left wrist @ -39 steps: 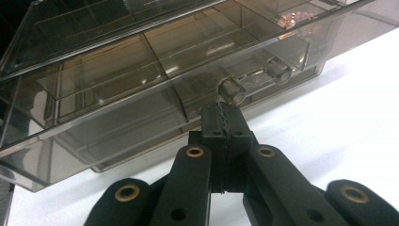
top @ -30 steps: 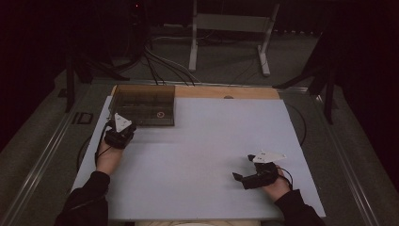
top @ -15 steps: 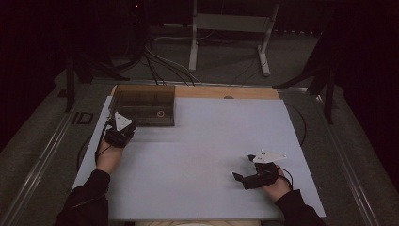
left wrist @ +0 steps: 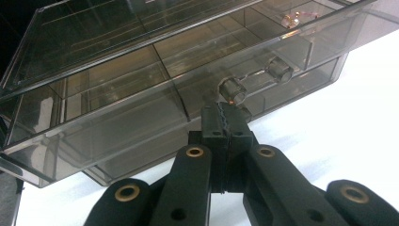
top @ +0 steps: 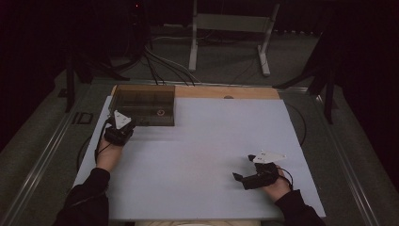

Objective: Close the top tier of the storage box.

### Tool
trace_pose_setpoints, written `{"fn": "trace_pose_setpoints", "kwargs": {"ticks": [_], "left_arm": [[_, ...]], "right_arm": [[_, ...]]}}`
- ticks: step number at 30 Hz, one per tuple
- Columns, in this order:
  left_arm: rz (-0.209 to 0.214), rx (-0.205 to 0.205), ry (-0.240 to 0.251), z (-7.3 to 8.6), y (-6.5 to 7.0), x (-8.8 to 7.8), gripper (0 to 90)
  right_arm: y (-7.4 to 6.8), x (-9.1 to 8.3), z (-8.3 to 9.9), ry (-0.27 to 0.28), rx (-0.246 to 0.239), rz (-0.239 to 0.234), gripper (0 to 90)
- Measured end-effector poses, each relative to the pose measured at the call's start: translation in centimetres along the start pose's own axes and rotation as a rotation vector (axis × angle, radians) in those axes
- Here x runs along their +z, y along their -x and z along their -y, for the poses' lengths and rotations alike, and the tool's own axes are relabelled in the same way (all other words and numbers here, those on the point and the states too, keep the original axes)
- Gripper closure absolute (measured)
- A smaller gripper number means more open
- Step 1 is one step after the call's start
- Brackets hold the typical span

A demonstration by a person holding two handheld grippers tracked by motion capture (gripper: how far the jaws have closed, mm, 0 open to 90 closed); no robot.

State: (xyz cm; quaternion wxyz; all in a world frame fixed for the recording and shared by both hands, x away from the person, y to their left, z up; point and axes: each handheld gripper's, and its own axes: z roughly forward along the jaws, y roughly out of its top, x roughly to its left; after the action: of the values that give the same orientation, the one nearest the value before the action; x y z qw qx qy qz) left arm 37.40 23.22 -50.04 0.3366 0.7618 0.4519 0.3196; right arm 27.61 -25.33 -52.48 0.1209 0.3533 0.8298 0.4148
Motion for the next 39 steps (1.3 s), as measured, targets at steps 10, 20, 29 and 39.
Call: {"fn": "trace_pose_setpoints", "kwargs": {"ticks": [10,20,29,39], "left_arm": [[-0.009,-0.002,0.002,-0.2,-0.1,0.3,89.4],[-0.021,0.005,0.026,-0.8,-0.5,-0.1,89.4],[-0.021,-0.002,0.022,-0.8,-0.6,0.4,89.4],[-0.027,0.004,0.009,-0.9,-0.9,1.1,89.4]], "right_arm": [[-0.1,0.0,0.0,0.0,-0.003,-0.001,4.0],[-0.1,-0.1,0.0,0.0,-0.008,0.001,4.0],[-0.1,0.0,0.0,-0.001,-0.006,0.001,4.0],[-0.1,-0.1,0.0,0.001,-0.002,-0.002,4.0]]}}
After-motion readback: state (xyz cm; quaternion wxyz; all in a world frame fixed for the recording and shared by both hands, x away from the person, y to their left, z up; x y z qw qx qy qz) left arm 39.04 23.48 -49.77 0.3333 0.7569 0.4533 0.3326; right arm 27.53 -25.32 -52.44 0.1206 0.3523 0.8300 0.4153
